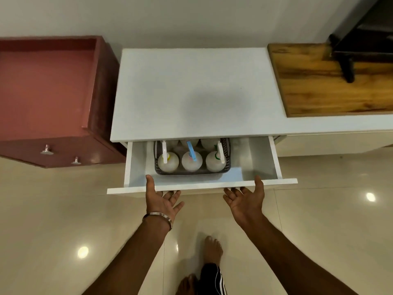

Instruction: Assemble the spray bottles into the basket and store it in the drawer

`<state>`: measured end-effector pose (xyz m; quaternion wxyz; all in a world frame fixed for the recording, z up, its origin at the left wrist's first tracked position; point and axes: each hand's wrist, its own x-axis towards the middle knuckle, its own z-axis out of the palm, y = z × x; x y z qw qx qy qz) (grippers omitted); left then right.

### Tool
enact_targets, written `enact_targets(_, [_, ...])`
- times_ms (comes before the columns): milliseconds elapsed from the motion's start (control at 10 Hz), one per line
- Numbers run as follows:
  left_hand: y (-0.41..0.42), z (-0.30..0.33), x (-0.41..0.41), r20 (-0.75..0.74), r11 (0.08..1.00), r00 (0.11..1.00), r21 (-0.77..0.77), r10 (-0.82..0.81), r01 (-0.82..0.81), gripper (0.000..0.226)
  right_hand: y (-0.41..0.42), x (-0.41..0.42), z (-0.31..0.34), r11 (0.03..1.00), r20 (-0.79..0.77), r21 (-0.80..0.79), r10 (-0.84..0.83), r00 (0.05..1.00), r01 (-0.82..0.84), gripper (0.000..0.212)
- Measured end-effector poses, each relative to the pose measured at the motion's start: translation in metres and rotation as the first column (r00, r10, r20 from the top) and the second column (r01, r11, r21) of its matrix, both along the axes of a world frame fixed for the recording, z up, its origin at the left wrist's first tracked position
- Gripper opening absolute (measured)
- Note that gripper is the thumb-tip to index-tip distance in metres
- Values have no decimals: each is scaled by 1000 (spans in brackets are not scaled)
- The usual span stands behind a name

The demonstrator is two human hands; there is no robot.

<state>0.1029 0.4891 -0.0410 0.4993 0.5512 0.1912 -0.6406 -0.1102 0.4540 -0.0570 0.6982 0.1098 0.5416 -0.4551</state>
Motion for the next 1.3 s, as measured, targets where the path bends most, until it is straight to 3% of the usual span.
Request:
enact_targets(600, [-138, -8, 29, 20, 1000, 1000, -20, 1, -1, 108, -144, 29, -6, 999, -33, 39, -16, 999, 17, 91])
enact_targets(800, [-168, -8, 40, -8, 999, 1000, -34, -19, 19, 89, -172, 39, -6, 999, -57, 31, 8, 998, -6, 75])
enact_targets(1000, [-171, -4, 45, -30, 997, 997, 6, -73, 73, 89, -177, 41, -2, 996, -140, 73, 63, 988, -53, 70])
enact_targets(1100, [-175, 5, 51, 44, 941, 951, 166, -307, 296, 97, -182, 43, 3, 954, -316, 203, 279, 907, -222, 65])
enact_targets(1200, [-178, 23, 66, 159, 673, 668, 359, -726, 646, 91, -184, 41, 26, 751, -551, 367, 651, 522, -549, 58])
enact_targets(1300, [-185, 46, 78, 432, 499, 296, 498, -852, 709, 66, -193, 40, 49, 568, -705, 444, 699, 121, -693, 52])
